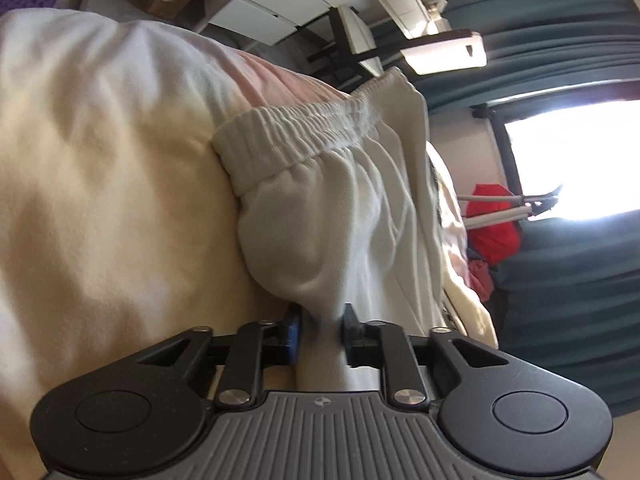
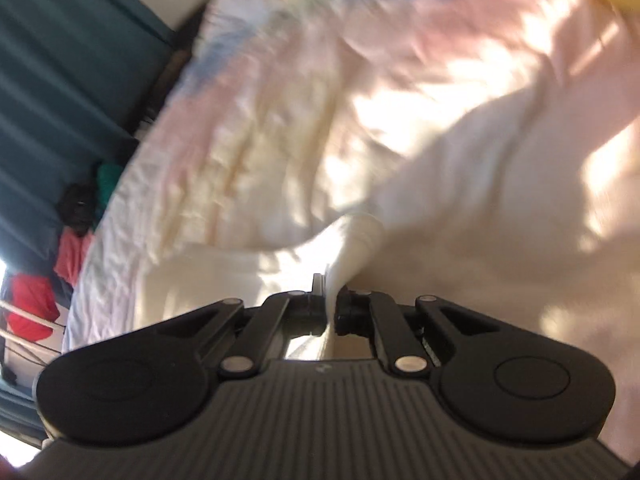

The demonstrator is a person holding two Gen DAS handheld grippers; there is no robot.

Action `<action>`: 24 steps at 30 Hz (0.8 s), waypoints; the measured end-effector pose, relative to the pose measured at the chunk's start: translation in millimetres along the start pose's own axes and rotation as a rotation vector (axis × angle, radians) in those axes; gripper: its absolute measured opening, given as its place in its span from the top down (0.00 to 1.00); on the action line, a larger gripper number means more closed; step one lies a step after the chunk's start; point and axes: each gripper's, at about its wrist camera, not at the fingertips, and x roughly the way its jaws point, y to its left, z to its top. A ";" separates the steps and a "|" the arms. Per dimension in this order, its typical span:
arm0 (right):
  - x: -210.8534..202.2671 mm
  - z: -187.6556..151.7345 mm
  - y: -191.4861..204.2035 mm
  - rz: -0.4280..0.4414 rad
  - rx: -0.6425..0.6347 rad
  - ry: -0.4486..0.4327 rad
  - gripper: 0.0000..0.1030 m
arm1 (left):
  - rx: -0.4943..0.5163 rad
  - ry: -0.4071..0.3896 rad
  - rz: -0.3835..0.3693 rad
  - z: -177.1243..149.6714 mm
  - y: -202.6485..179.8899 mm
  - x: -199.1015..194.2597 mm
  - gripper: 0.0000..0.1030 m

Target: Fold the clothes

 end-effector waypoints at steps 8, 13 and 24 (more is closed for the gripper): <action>-3.5 -6.5 4.7 0.000 -0.005 0.009 0.94 | -0.134 -0.041 -0.031 20.5 16.1 14.0 0.44; -8.8 -7.8 8.6 -0.006 -0.040 0.011 0.94 | -0.143 -0.055 -0.054 33.0 19.2 31.2 0.52; -18.2 -9.6 8.0 -0.015 -0.049 -0.002 0.94 | 0.039 -0.227 -0.076 29.7 -14.3 7.1 0.79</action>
